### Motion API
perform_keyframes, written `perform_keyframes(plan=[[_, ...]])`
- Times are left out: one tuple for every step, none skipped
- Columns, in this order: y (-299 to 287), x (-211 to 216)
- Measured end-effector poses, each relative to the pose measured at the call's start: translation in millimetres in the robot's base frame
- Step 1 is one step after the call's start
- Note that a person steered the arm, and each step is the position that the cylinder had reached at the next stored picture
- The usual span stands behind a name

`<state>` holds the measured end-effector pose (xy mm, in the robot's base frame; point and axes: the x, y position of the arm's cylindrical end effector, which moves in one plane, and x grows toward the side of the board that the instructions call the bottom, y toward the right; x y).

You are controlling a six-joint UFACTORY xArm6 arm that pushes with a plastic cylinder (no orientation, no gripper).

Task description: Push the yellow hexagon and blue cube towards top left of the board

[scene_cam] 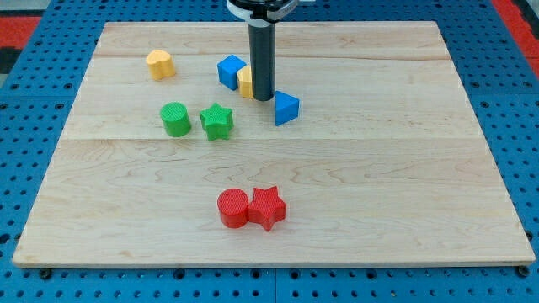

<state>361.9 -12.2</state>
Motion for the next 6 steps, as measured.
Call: perform_keyframes(plan=[[0,-5],[0,-12],[0,-20],[0,-27],[0,-29],[0,-33]])
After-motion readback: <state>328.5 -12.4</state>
